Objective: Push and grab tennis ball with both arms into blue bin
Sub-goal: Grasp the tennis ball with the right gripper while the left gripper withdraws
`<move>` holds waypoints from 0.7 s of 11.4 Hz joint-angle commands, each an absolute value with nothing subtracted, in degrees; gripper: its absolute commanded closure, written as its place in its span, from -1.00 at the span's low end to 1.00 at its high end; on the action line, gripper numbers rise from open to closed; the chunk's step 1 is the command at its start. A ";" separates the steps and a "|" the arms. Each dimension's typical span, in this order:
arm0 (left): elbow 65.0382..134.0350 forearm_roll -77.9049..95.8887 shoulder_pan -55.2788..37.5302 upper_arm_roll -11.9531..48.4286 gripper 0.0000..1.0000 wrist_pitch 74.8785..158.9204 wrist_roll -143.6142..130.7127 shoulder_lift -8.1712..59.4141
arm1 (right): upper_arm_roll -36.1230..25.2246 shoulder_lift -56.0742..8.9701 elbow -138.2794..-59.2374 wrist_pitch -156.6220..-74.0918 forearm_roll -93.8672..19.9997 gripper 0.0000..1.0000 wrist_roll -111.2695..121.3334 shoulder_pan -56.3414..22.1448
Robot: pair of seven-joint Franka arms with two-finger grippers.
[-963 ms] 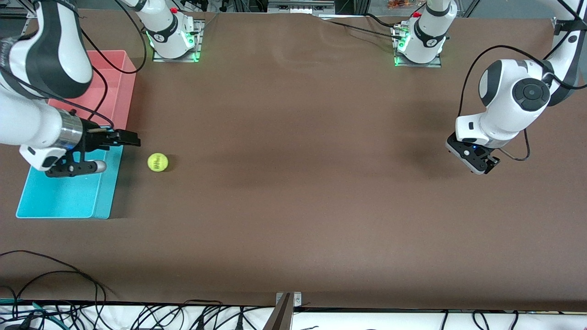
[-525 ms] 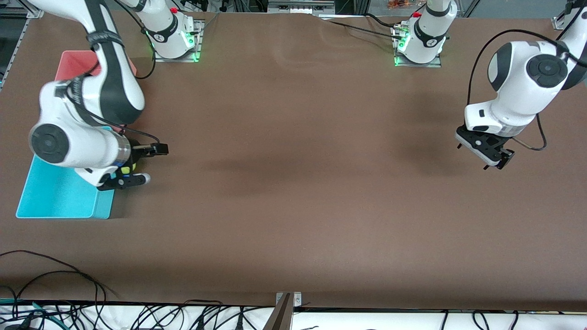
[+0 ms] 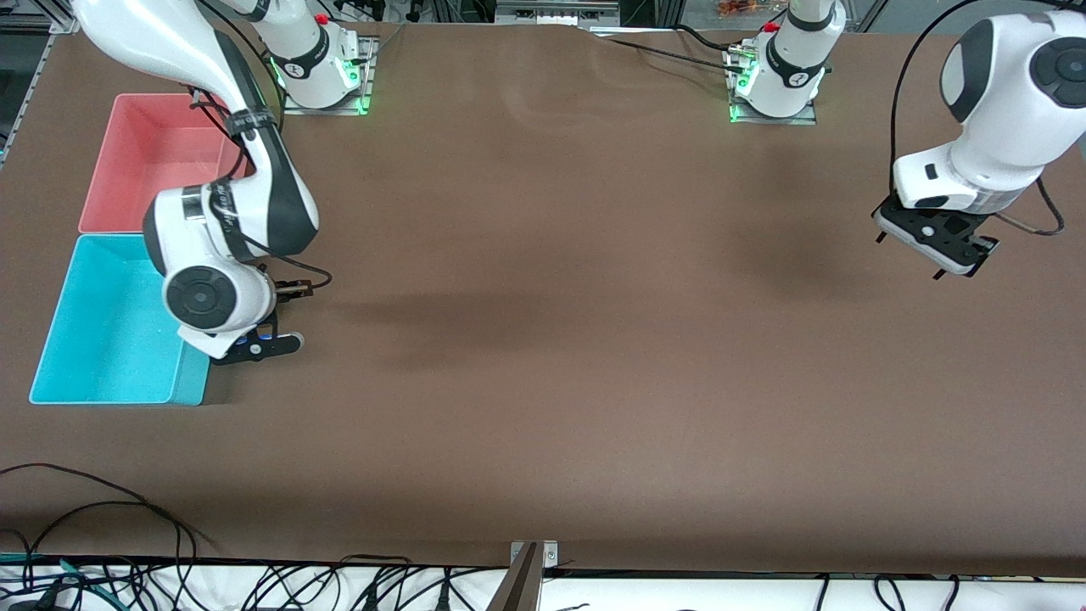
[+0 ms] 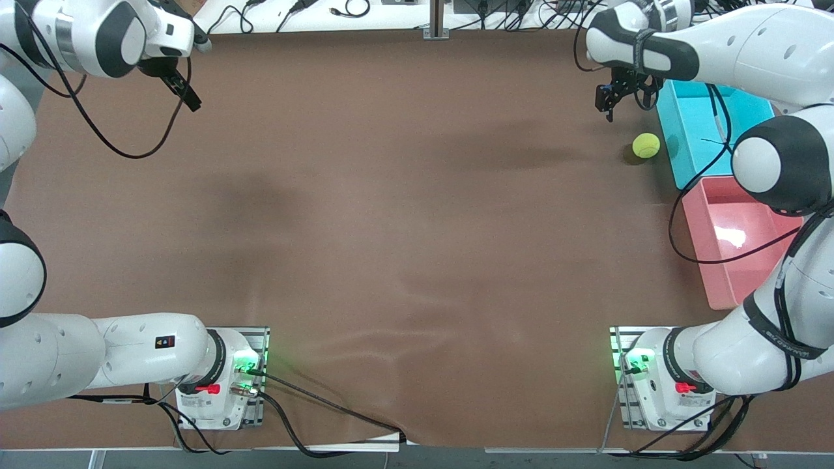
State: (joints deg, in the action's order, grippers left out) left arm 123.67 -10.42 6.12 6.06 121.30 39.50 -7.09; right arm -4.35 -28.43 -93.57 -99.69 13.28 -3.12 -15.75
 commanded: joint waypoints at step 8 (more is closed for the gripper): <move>98.71 -10.20 5.54 6.15 -1.00 86.76 31.39 -7.21 | -5.10 -33.22 -105.91 -115.83 31.02 -1.00 -14.59 -15.03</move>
